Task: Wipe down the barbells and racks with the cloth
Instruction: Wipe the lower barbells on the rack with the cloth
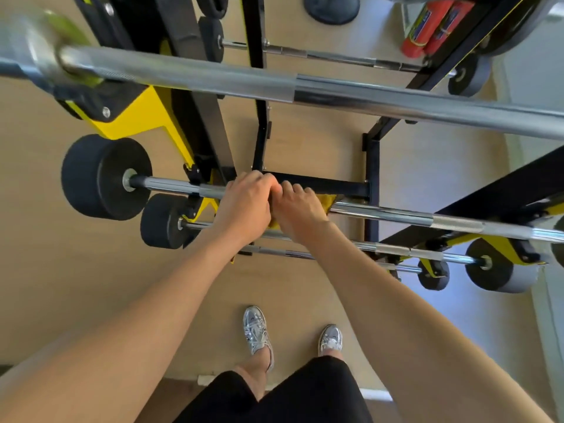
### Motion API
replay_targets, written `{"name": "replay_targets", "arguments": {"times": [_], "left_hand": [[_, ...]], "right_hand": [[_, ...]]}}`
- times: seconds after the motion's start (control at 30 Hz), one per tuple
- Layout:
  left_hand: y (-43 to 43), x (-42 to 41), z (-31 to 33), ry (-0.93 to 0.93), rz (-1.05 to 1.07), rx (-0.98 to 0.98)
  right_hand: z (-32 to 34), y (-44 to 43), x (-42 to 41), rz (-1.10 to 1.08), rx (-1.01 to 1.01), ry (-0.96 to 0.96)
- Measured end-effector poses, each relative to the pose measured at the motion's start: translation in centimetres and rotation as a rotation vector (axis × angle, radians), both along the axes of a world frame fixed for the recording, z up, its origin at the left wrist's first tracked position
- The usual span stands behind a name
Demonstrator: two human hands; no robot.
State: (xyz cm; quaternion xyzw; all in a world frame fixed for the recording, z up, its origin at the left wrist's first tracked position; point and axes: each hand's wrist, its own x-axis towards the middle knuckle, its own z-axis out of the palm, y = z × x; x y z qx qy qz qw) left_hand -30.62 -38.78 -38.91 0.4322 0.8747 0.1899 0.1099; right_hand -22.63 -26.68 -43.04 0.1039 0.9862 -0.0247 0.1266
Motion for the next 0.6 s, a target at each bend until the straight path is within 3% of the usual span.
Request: {"name": "replay_targets", "arguments": {"times": [0.27,0.5,0.6], "left_hand": [[0.1,0.5,-0.6,-0.006,-0.029,-0.041],[3.0,4.8,-0.4,-0.069,-0.087,0.003],[5.7,7.0,-0.2,-0.087,-0.094,0.006]], "right_hand": [[-0.2,3.0,1.4,-0.071,-0.14,0.044],[2.1,16.9,17.0,-0.277,-0.06,-0.107],[2.1,18.9,19.1,-0.361,-0.029,-0.112]]}}
